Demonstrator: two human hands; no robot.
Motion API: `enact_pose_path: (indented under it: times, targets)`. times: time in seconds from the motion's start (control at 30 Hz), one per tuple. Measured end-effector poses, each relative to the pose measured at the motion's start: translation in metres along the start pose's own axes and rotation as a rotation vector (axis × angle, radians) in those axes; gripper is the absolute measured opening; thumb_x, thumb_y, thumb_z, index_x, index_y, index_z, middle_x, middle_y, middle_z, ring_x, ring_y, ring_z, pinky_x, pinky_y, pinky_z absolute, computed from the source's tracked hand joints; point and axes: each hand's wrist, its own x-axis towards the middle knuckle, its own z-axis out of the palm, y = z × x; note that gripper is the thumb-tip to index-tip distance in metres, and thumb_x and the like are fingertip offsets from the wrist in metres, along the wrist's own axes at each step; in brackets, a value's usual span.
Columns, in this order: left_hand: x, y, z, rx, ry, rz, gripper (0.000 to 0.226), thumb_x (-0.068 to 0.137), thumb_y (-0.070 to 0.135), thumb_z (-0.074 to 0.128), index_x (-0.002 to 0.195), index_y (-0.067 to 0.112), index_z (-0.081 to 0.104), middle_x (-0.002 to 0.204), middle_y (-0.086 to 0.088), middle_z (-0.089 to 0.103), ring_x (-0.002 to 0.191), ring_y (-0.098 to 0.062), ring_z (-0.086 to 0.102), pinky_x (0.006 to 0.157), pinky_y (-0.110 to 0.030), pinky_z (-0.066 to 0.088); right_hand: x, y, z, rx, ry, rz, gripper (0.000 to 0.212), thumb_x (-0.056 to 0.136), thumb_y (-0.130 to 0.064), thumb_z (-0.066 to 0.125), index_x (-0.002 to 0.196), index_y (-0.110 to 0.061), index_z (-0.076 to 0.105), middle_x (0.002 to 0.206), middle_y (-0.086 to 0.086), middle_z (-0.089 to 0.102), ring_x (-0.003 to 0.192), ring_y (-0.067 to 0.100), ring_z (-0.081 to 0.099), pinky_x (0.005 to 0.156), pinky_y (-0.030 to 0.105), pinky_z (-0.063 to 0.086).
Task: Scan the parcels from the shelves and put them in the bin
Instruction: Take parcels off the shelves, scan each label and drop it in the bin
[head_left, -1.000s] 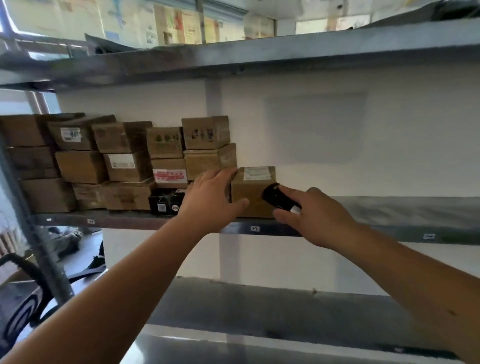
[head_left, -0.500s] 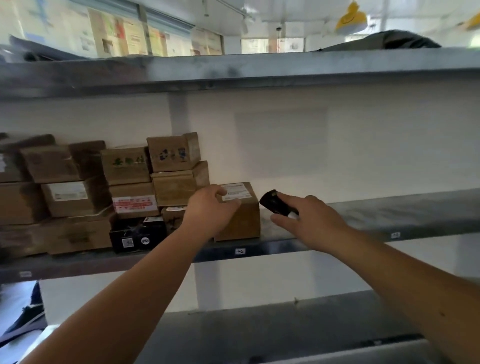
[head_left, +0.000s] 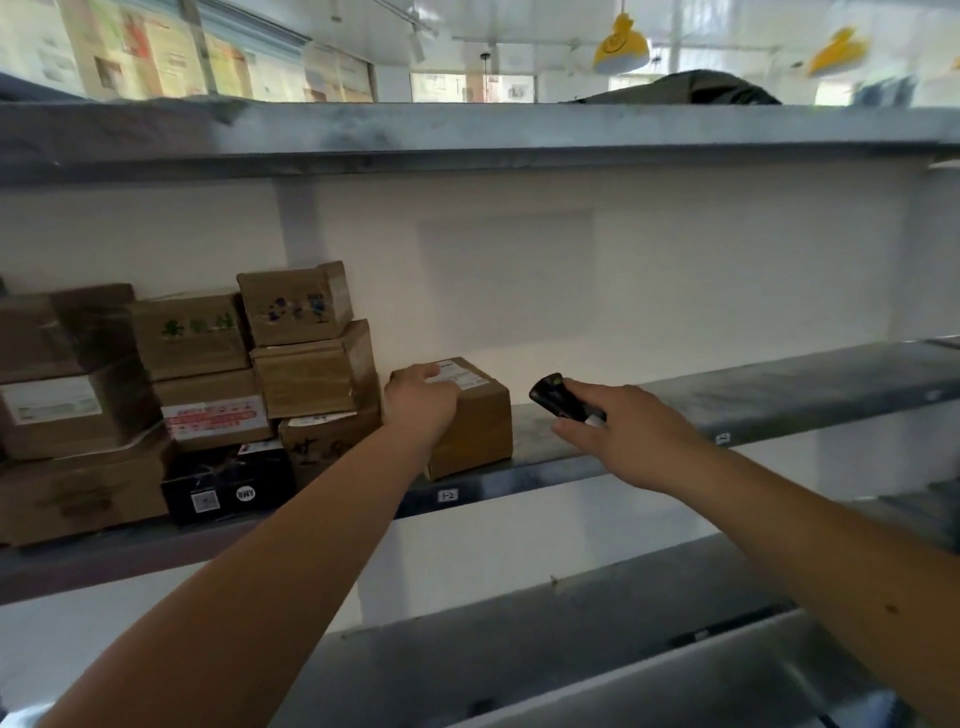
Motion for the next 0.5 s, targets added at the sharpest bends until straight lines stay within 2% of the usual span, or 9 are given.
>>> enact_pose_path:
  times: [0.1,0.17,0.27,0.33,0.4,0.5]
  targets:
    - [0.011,0.006,0.004,-0.075,-0.062,-0.115,0.052,0.094,0.015,0.069,0.143,0.026,0.057,0.140,-0.008,0.051,0.115,-0.026,0.055,0.093,-0.037,0.056,-0.003,0.002,-0.002,-0.017,-0.006,0.024,0.062,0.095,-0.068,0.055,0.152,-0.045,0.045,0.129,-0.007,0.065,0.100,0.012,0.062,0.085,0.035,0.055]
    - [0.017,0.006,0.006,-0.108,-0.096,-0.173,0.052,0.089,0.018,0.078,0.138,0.029,0.060,0.140,-0.009,0.051,0.116,-0.027,0.056,0.093,-0.039,0.057,-0.006,0.002,-0.003,-0.033,-0.023,0.033,0.061,0.096,-0.068,0.056,0.151,-0.046,0.045,0.131,-0.007,0.065,0.101,0.012,0.062,0.087,0.035,0.055]
    - [0.027,-0.001,0.008,-0.058,-0.153,-0.224,0.059,0.076,0.041,0.091,0.127,0.036,0.062,0.141,-0.008,0.048,0.114,-0.031,0.059,0.095,-0.047,0.059,-0.014,0.001,-0.001,-0.035,-0.040,0.053,0.060,0.097,-0.064,0.057,0.152,-0.045,0.045,0.137,-0.007,0.063,0.104,0.013,0.060,0.089,0.035,0.054]
    - [0.025,0.002,0.007,-0.023,-0.251,-0.232,0.065,0.079,0.050,0.088,0.135,0.038,0.058,0.140,-0.007,0.049,0.111,-0.029,0.058,0.088,-0.045,0.059,-0.017,0.002,-0.001,-0.042,-0.036,0.062,0.061,0.097,-0.064,0.057,0.153,-0.044,0.044,0.140,-0.007,0.062,0.104,0.012,0.058,0.089,0.033,0.052]
    - [0.021,0.009,0.001,-0.055,-0.354,-0.274,0.064,0.085,0.044,0.085,0.140,0.038,0.052,0.132,-0.006,0.051,0.107,-0.027,0.055,0.081,-0.041,0.053,-0.019,0.004,-0.004,-0.042,-0.030,0.073,0.063,0.097,-0.065,0.057,0.154,-0.043,0.044,0.142,-0.006,0.062,0.106,0.013,0.060,0.090,0.034,0.053]
    - [0.029,0.011,-0.007,-0.026,-0.430,-0.328,0.069,0.079,0.043,0.090,0.135,0.037,0.051,0.129,-0.007,0.052,0.112,-0.030,0.053,0.088,-0.051,0.053,-0.019,0.005,-0.011,-0.070,-0.031,0.100,0.064,0.097,-0.065,0.056,0.155,-0.042,0.043,0.143,-0.005,0.060,0.105,0.013,0.058,0.087,0.033,0.052]
